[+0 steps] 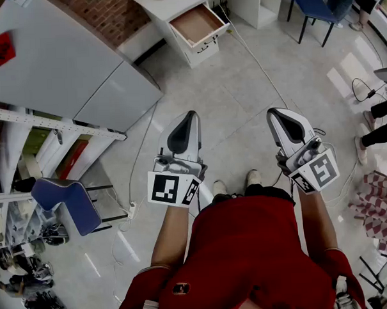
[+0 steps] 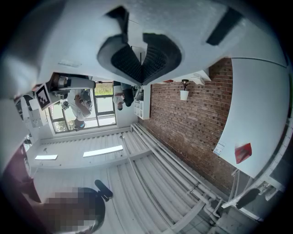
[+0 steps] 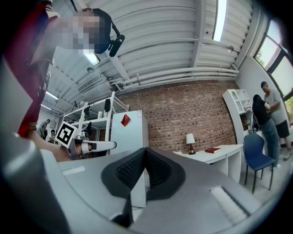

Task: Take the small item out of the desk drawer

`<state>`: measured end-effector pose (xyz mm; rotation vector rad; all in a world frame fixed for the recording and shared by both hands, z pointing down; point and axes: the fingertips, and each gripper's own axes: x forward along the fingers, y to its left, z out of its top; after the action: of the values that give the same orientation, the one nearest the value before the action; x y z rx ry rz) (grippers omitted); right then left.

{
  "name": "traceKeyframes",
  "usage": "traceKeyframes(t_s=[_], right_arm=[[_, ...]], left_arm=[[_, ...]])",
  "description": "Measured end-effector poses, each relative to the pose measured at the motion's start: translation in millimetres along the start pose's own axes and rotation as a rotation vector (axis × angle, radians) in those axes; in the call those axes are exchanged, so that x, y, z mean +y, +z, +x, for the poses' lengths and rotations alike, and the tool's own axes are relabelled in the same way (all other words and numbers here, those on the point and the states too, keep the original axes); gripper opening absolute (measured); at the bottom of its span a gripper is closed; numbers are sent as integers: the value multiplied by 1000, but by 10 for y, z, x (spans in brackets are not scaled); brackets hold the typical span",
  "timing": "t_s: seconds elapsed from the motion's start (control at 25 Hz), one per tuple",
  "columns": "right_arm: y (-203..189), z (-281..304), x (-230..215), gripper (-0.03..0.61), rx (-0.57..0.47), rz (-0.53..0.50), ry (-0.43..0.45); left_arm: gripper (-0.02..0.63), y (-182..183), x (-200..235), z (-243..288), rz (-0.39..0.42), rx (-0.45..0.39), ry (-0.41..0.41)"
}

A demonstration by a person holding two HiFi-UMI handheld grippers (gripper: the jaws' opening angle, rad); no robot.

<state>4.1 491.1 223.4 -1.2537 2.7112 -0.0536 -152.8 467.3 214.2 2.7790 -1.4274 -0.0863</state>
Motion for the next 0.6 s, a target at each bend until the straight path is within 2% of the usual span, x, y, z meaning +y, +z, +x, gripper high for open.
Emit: traceKeyframes(t_s=[0.32, 0.6], right_arm=[[-19, -114, -182, 12, -14, 22, 21], [-12, -348, -601, 12, -15, 31, 49]], left_arm=[[3, -39, -150, 199, 11, 15, 10], [3, -74, -365, 520, 33, 20, 56]])
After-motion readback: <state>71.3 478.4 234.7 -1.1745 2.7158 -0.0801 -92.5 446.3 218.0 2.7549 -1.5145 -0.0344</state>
